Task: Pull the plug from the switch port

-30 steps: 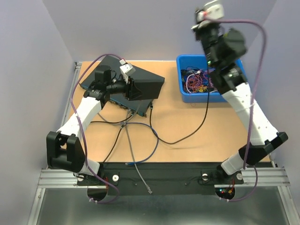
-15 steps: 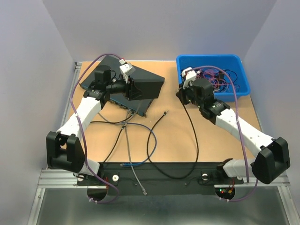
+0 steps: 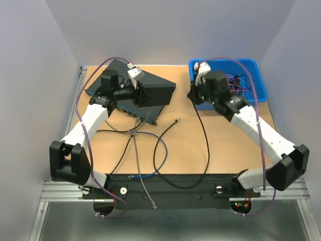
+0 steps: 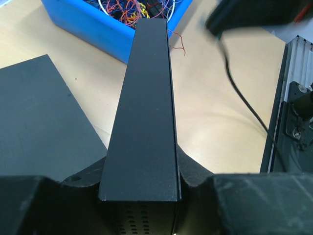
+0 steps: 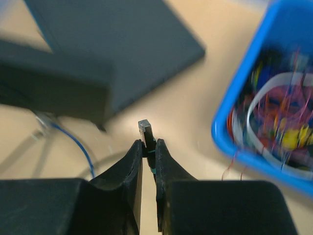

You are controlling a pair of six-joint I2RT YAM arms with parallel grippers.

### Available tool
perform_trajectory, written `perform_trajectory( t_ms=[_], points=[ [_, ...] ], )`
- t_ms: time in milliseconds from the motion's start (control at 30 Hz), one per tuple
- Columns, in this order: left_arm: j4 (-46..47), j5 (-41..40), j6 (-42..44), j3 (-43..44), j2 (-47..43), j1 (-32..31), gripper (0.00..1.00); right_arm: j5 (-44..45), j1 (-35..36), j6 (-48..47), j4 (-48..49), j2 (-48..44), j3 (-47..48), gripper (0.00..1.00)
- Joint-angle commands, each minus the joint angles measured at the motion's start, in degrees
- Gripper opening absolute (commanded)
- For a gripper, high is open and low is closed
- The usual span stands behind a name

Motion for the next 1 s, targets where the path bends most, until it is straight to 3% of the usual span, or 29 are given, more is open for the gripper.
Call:
perform_trajectory(
  t_ms=[0, 67, 167, 200, 267, 333, 400, 467, 533, 600, 667, 833, 967],
  points=[
    [6.3, 1.6, 0.0, 3.0, -3.1, 0.1, 0.0, -5.8, 0.3, -2.6, -1.3, 0.1, 25.3, 0.0],
    [6.6, 1.1, 0.2, 3.7, -3.0, 0.1, 0.0, -18.2, 0.4, 0.2, -2.0, 2.4, 38.5, 0.0],
    [8.2, 0.5, -1.0, 4.5, -2.6, 0.2, 0.0, -30.0, 0.3, 7.6, -1.6, 6.0, 51.1, 0.01],
    [8.6, 0.1, -1.8, 5.5, -2.5, 0.3, 0.0, -37.4, 0.3, 13.3, 0.5, 8.7, 58.4, 0.01],
    [8.8, -0.8, -2.6, 7.3, -1.3, 0.5, 0.0, -42.9, 0.3, 20.6, 5.9, 10.6, 63.6, 0.0],
    [8.5, -1.8, -3.0, 10.5, -0.3, 0.9, 0.0, -47.8, 0.3, 31.4, 19.2, 12.4, 69.1, 0.0],
    [7.4, -4.0, -2.0, 13.6, 1.5, 1.5, 0.0, -43.5, 0.3, 33.2, 24.0, 14.0, 75.3, 0.0],
    [7.2, -5.4, -1.2, 14.6, 2.7, 1.9, 0.0, -37.8, 0.4, 28.7, 24.8, 14.1, 81.7, 0.01],
    [7.0, -7.5, 0.2, 15.2, 3.1, 2.2, 0.0, -28.8, 0.3, 22.4, 30.0, 8.5, 77.9, 0.01],
    [6.7, -10.3, 1.6, 15.5, 3.3, 2.5, 0.0, -20.4, 0.3, 17.6, 38.3, 4.0, 67.8, 0.01],
    [6.6, -12.7, 2.2, 15.7, 3.5, 3.8, 0.0, -15.7, 0.3, 11.4, 42.4, 0.9, 64.1, 0.0],
    [7.6, -19.1, 4.1, 15.7, 4.9, 7.9, 0.0, -5.9, 0.3, -0.7, 41.1, 5.0, 76.2, 0.01],
    [10.1, -25.7, 5.8, 15.7, 7.1, 10.5, 0.0, -1.1, 0.4, -3.7, 45.1, 3.6, 75.7, 0.01]
  ],
)
